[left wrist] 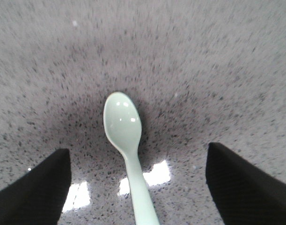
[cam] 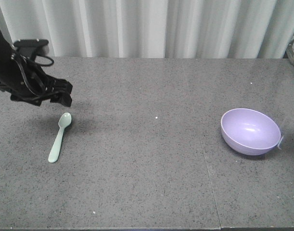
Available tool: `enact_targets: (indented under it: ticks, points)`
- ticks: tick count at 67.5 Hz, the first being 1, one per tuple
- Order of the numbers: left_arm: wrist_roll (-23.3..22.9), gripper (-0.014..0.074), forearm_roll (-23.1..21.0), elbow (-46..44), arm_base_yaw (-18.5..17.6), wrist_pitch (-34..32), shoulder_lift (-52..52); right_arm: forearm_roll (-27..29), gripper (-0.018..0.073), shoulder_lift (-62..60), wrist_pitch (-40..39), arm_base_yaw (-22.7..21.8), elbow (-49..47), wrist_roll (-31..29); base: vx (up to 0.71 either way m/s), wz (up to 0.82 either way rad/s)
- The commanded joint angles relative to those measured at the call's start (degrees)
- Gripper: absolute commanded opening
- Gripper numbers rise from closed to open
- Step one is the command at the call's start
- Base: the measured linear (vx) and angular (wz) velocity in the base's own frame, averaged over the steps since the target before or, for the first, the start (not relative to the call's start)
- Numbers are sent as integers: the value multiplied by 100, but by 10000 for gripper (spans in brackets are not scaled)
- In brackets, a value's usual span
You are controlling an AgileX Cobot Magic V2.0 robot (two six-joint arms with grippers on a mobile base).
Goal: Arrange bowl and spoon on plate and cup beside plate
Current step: 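Lower the left gripper onto the pale green spoon handle and close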
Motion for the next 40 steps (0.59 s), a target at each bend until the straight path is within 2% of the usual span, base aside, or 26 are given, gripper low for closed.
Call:
enact_targets:
  ticks: [1, 17, 40]
  points:
    - [3, 557, -27, -186, -36, -97, -40, -70, 514, -89, -325, 2, -193, -41, 0, 0]
    - [-156, 557, 78, -186, -36, -135, 262, -76, 514, -89, -343, 2, -193, -41, 0, 0]
    - [-157, 557, 133, -186, -59, -6, 424, -82, 514, -89, -383, 2, -193, -41, 0, 0]
